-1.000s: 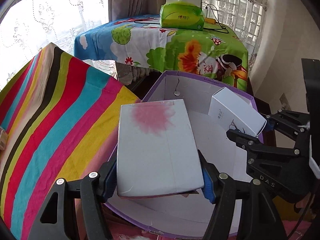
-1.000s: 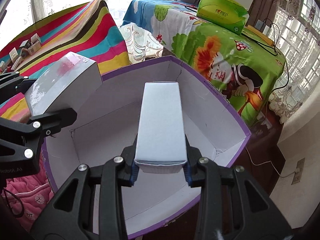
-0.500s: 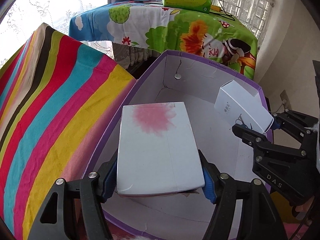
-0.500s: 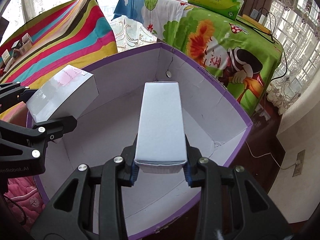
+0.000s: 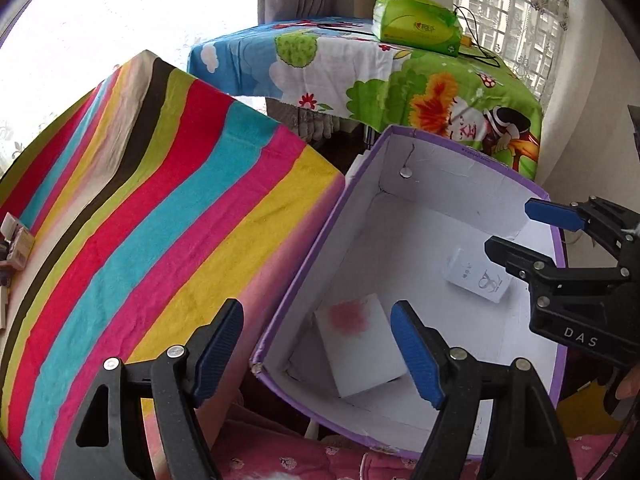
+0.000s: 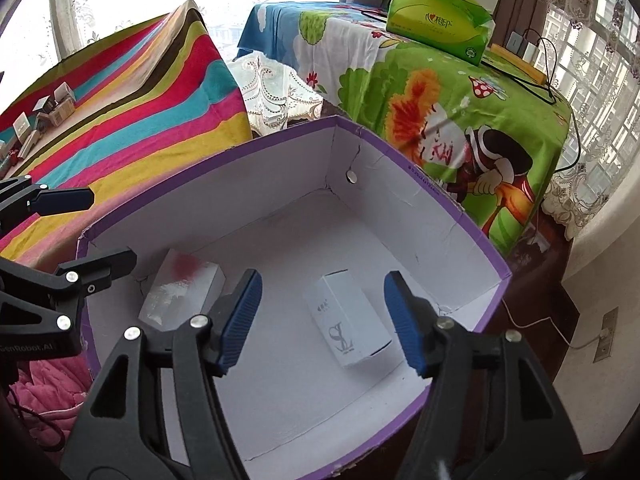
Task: Organize rigid objects
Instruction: 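Withdraw both grippers from the bin back over the pile of boxes, then grasp the white plastic plate with the right gripper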
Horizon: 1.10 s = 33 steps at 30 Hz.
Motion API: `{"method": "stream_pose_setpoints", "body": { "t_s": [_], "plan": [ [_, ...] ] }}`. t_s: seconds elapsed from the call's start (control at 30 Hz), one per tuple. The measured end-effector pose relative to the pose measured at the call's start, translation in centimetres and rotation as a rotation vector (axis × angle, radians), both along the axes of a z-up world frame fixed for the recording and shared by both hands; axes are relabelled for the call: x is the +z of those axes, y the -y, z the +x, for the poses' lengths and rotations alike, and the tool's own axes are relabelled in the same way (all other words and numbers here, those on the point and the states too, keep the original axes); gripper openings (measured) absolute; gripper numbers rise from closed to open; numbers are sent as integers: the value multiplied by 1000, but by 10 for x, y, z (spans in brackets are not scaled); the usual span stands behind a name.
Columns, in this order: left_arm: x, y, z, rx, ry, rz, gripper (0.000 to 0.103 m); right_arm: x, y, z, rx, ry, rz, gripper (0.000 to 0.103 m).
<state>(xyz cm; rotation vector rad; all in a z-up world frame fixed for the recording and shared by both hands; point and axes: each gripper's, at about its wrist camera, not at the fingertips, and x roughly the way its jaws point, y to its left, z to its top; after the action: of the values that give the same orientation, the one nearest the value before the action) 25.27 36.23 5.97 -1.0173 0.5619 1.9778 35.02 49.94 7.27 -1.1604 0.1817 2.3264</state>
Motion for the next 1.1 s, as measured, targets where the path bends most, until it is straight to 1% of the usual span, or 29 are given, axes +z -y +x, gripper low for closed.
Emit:
{"method": "stream_pose_setpoints", "body": {
  "t_s": [0.07, 0.1, 0.13, 0.17, 0.23, 0.3, 0.37, 0.43, 0.53, 0.6, 0.67, 0.7, 0.77, 0.83, 0.87, 0.9, 1.03, 1.1],
  "plan": [
    [4, 34, -20, 95, -5, 34, 77, 11, 18, -25, 71, -18, 27, 67],
    [6, 54, -30, 147, -15, 49, 80, 15, 30, -39, 118, -29, 32, 68],
    [7, 75, -40, 198, -26, 61, 84, 18, 42, -55, 170, -38, 28, 71],
    [8, 96, -52, 249, -37, 71, 85, 20, 57, -72, 229, -44, 18, 75],
    [7, 139, -78, 351, -54, 76, 86, 18, 87, -107, 337, -40, -5, 77],
    [0, 179, -103, 453, -47, 62, 86, 13, 117, -144, 430, -33, -27, 77],
    [-12, 222, -130, 562, -15, 53, 86, 4, 148, -186, 500, -18, -62, 77],
    [-24, 264, -153, 682, 10, 57, 86, -6, 180, -228, 562, -10, -121, 77],
    [-34, 327, -183, 887, 1, 83, 86, -21, 224, -290, 614, 5, -212, 77],
    [-37, 366, -196, 1035, -21, 93, 86, -26, 248, -328, 623, -10, -290, 77],
    [-40, 397, -206, 1148, -47, 96, 86, -31, 266, -362, 607, -32, -360, 77],
    [-41, 410, -213, 1189, -56, 90, 86, -32, 273, -379, 586, -44, -385, 77],
    [-44, 430, -225, 1261, -59, 86, 86, -37, 283, -413, 544, -60, -405, 77],
    [-45, 446, -228, 1323, -47, 113, 86, -41, 289, -443, 511, -49, -431, 77],
    [-46, 452, -228, 1352, -36, 128, 86, -43, 291, -456, 494, -43, -460, 77],
    [-48, 456, -228, 1372, -19, 147, 86, -45, 296, -467, 479, -40, -485, 77],
    [-46, 462, -221, 1385, -26, 208, 87, -50, 327, -513, 445, -37, -567, 77],
    [-45, 462, -222, 1374, -19, 230, 90, -50, 343, -531, 418, -40, -572, 80]
  ]
}}
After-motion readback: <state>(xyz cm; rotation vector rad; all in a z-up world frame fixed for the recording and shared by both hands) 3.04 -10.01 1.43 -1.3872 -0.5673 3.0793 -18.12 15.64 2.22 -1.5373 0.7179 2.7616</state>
